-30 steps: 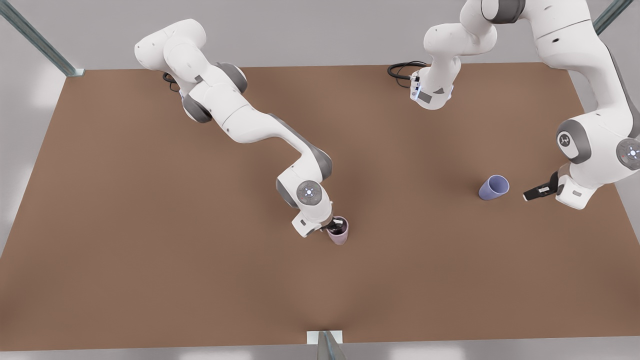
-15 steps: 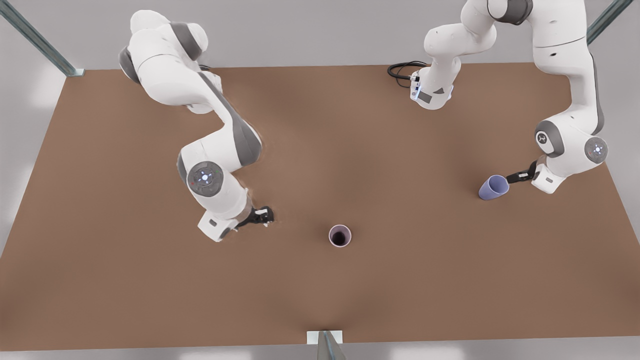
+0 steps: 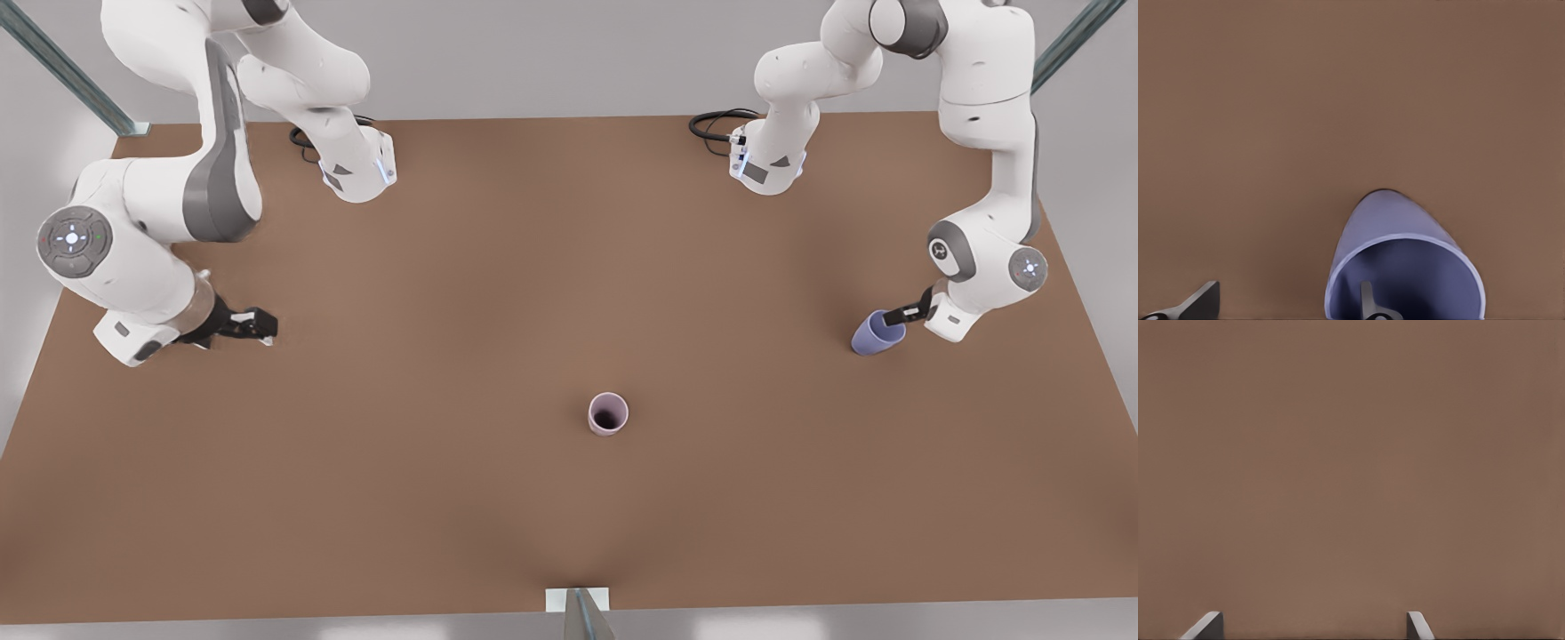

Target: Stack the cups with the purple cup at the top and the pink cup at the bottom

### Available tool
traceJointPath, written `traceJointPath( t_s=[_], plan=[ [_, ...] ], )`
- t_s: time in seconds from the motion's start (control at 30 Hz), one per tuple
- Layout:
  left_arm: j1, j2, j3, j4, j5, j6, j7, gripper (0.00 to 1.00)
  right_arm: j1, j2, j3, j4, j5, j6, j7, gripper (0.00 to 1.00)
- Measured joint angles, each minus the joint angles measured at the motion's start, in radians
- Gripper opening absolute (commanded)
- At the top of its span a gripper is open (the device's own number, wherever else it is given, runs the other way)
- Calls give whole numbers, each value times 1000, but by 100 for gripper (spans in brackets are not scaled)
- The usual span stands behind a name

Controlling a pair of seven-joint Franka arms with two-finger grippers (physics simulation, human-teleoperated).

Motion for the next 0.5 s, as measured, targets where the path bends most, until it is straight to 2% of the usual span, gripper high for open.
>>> traceJointPath(
  t_s=[0.03, 0.07, 0.17, 0.2, 0.27, 0.33, 0.37, 0.5],
  plan=[
    [0, 1, 0, 0, -14, -1, -1, 53, 23, -1, 0, 5, -2, -3, -2, 100],
    [0, 1, 0, 0, -24, -4, -3, 41, 82, -2, -46, 5, 1, -3, 1, 100],
    [0, 1, -1, 0, -43, -6, -7, 32, 233, -3, -241, -5, 53, -1, -1, 100],
    [1, 4, -1, 0, -47, -8, -8, 28, 231, -24, -244, -39, 54, 11, -3, 100],
    [0, 7, -2, 0, -51, -11, -9, 22, 210, -67, -237, -101, 53, 53, -5, 100],
    [0, 6, -2, 0, -54, -13, -12, 21, 55, -62, -79, -95, 42, 54, -5, 100],
    [0, 6, -2, 0, -55, -16, -12, 21, 12, -63, -37, -94, 42, 55, -3, 100],
    [1, 7, -6, 1, -78, -19, -9, 21, 34, -56, -28, -87, 42, 53, 12, 100]
  ],
)
